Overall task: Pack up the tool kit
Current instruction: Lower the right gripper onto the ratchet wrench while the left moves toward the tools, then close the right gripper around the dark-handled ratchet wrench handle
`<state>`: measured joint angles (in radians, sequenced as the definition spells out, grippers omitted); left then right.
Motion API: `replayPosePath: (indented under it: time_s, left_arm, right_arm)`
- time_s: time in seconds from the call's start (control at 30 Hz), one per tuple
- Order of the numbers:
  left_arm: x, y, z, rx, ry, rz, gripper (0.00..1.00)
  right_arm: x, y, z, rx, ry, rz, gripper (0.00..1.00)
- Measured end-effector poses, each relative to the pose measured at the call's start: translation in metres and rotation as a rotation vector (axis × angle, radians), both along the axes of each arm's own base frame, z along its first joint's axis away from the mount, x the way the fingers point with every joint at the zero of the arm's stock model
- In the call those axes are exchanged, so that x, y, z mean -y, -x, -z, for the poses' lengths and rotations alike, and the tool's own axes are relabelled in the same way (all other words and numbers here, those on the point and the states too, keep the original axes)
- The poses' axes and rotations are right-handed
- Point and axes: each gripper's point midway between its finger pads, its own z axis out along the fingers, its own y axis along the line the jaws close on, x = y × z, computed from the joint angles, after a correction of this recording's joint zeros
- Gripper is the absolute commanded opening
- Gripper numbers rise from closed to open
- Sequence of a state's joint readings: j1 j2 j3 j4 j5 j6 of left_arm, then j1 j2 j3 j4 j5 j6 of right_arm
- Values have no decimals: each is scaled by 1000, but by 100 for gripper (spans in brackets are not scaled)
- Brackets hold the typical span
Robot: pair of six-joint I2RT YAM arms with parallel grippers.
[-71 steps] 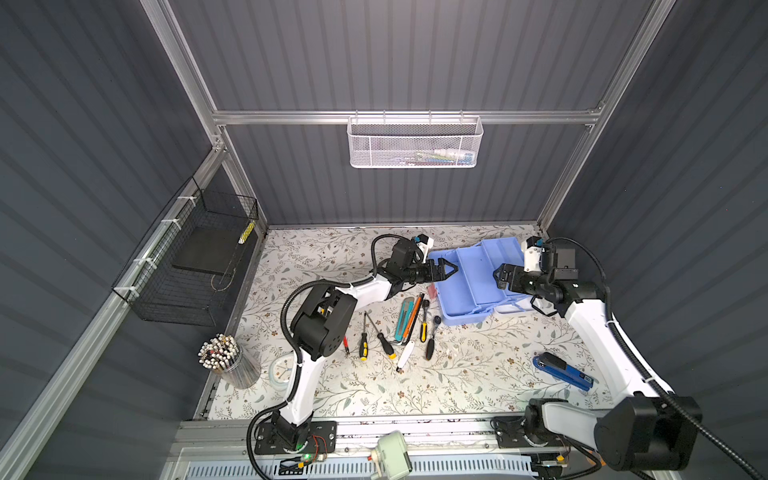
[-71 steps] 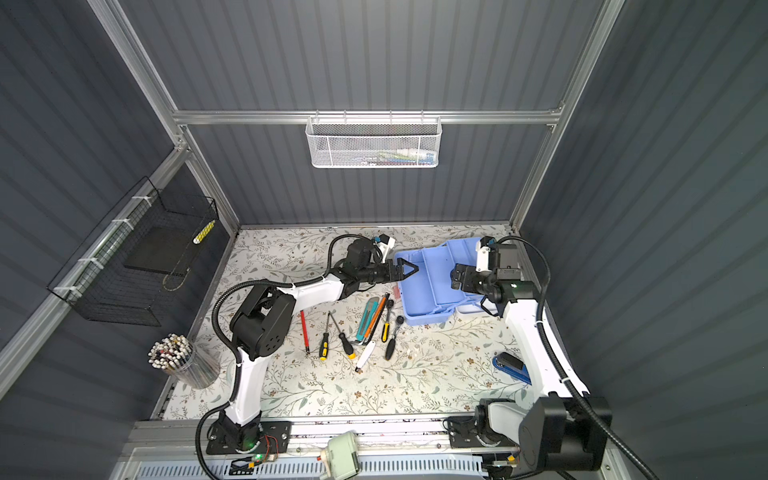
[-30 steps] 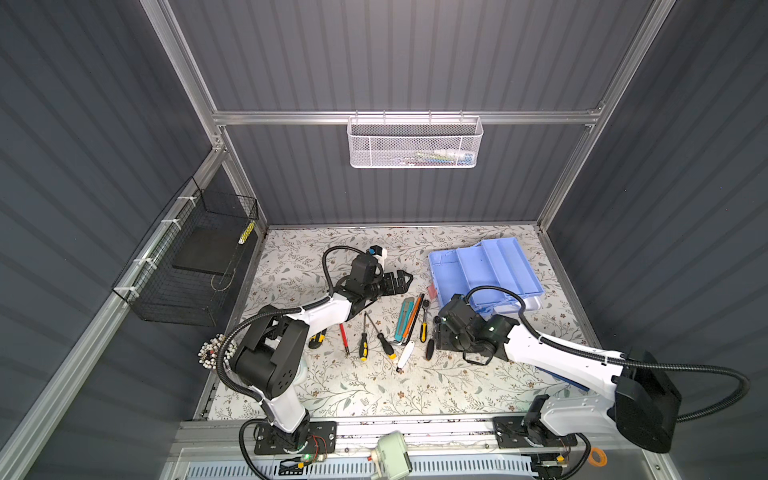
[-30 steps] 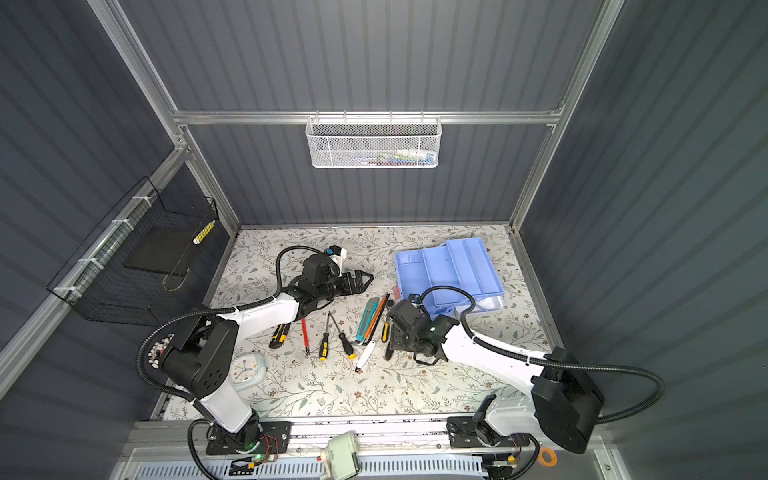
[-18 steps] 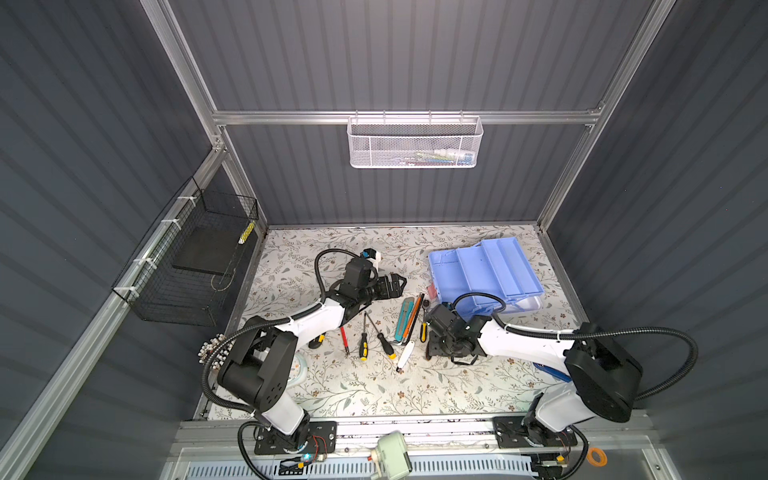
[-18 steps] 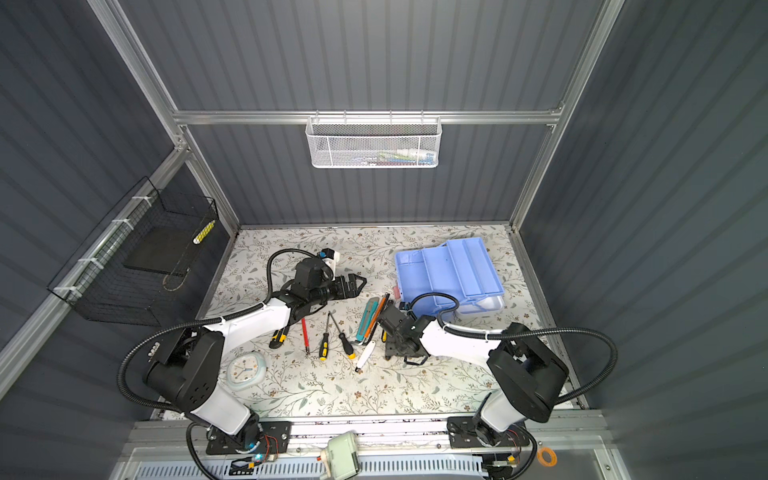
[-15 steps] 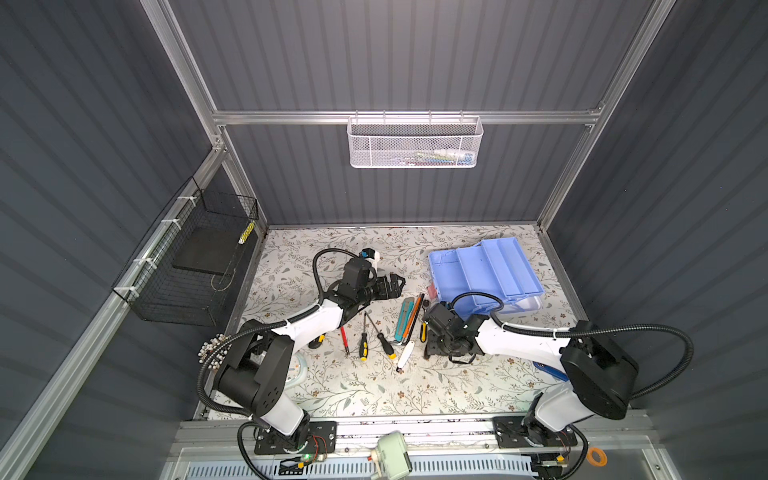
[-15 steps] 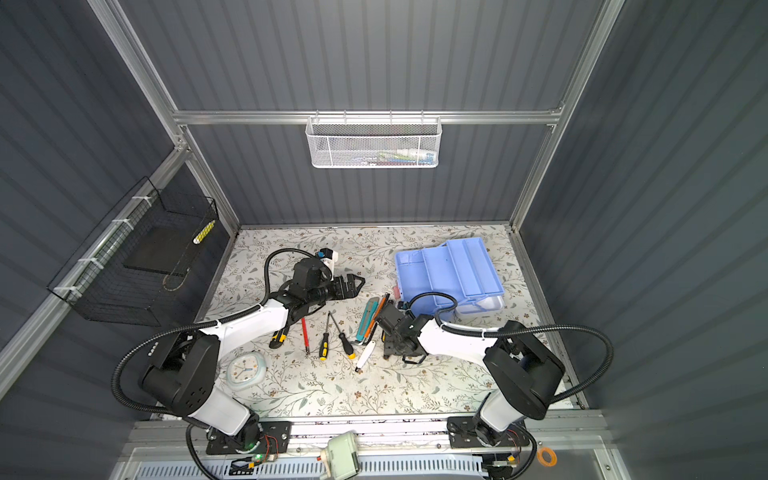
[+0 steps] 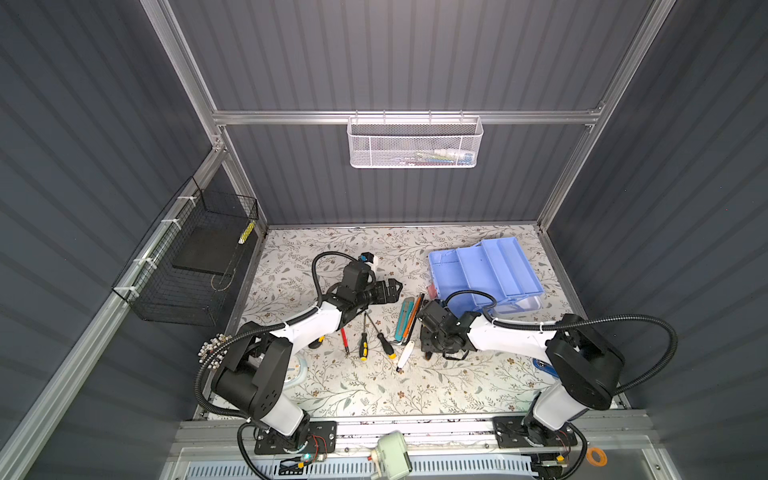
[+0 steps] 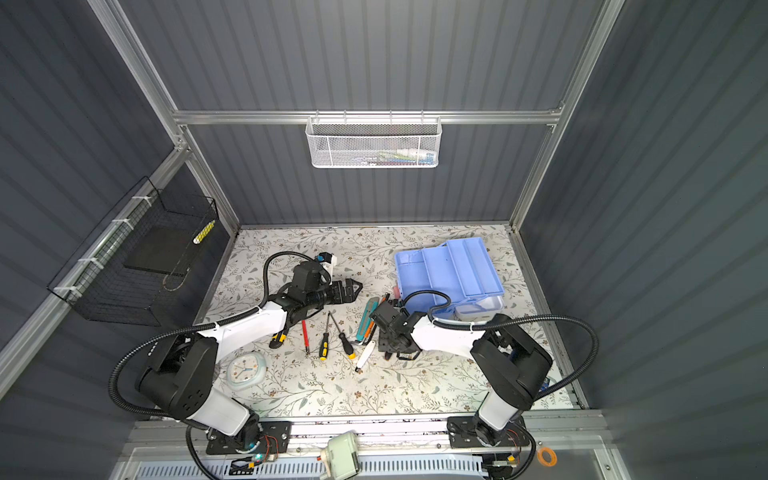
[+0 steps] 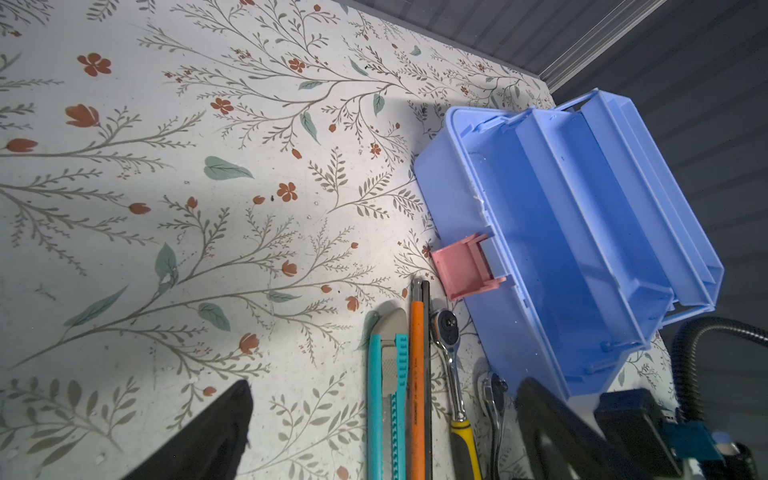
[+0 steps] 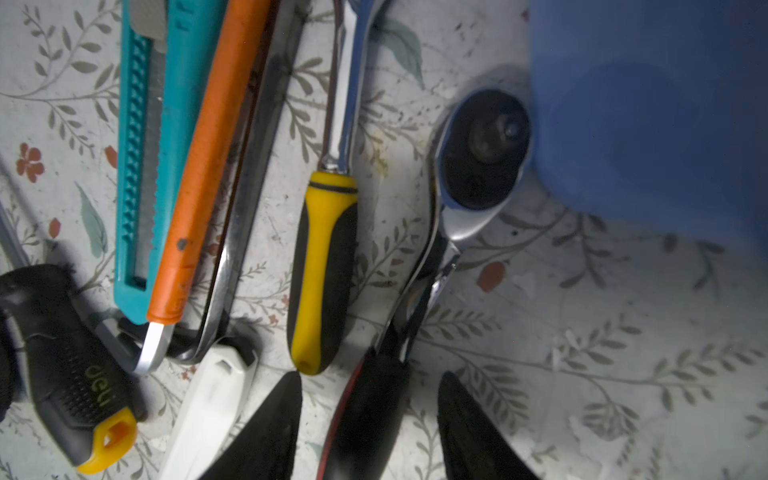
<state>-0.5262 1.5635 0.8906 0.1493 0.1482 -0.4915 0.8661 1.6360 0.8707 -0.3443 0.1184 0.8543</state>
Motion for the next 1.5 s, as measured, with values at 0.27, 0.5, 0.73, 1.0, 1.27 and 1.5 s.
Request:
replayPosePath:
  time_s: [0.27, 0.5, 0.73, 1.0, 1.27, 1.5]
  left_arm:
    - [-3, 1, 1, -4, -12, -7, 100]
    - [-8, 4, -8, 17, -22, -15, 100]
    - [-13, 7, -7, 15, -41, -28, 100]
    - [-14, 7, -7, 15, -46, -31, 100]
    - [-15, 7, -6, 13, -50, -34, 100]
    - [-19, 7, -11, 28, -63, -45, 100]
  right_arm:
    - [-1, 1, 4, -10, 7, -22, 41]
    - [4, 2, 6, -9, 33, -45, 35]
    - [16, 10, 7, -15, 65, -62, 30]
    - [26, 18, 8, -21, 83, -88, 23]
    - [27, 17, 8, -27, 111, -114, 43]
    - [29, 16, 10, -36, 149, -133, 31]
